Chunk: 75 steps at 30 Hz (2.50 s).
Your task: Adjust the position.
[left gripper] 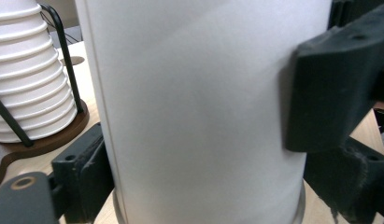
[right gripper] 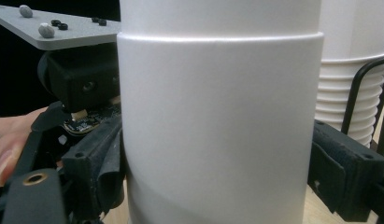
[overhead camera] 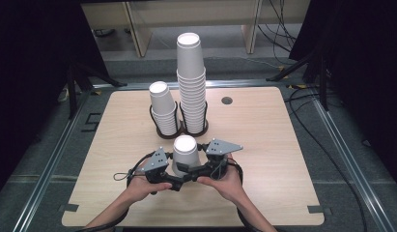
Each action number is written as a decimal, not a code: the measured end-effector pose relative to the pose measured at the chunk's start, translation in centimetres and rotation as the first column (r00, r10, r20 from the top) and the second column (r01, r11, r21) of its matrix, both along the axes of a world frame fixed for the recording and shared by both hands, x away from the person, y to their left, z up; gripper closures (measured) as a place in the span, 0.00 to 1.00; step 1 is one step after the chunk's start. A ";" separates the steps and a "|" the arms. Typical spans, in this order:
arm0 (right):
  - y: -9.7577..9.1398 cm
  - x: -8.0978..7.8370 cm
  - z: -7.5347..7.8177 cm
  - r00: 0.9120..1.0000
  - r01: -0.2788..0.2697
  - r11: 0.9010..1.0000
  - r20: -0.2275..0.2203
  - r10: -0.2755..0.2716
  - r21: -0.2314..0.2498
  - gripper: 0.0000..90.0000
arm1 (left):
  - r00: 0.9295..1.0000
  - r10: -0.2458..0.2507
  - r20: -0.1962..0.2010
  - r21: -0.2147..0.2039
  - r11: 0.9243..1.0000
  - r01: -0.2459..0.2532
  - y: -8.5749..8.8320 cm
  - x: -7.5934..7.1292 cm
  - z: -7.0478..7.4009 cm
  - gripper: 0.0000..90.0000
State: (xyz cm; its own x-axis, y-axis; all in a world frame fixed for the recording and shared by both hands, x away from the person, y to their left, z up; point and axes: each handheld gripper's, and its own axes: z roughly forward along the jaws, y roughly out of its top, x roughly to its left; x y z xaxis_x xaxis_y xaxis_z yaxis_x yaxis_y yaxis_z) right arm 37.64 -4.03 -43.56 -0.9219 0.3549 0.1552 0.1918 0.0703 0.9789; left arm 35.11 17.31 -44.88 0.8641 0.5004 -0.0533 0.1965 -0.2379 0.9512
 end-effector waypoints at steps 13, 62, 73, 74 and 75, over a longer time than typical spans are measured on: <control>-0.3 0.4 0.7 1.000 -0.019 1.000 0.008 0.020 -0.018 0.16 | 1.000 -0.002 0.016 0.009 1.000 0.002 0.3 0.2 0.2 0.16; -6.9 -0.5 0.3 0.998 0.045 0.996 -0.029 -0.048 -0.079 0.16 | 0.995 -0.099 -0.025 0.434 0.895 0.100 3.6 2.6 3.3 0.20; -7.2 -0.6 -0.2 0.999 0.035 0.994 -0.035 -0.039 -0.100 0.16 | 0.986 -0.164 -0.038 0.590 0.793 0.154 3.6 3.5 4.3 0.21; -7.1 -0.5 -0.3 0.999 0.033 0.995 -0.029 -0.036 -0.096 0.16 | 0.987 -0.159 -0.023 0.600 0.788 0.141 3.5 3.5 4.2 0.21; -7.1 -0.5 -0.3 0.999 0.034 0.994 -0.029 -0.037 -0.101 0.16 | 0.986 -0.162 -0.024 0.617 0.774 0.142 3.5 3.6 4.3 0.21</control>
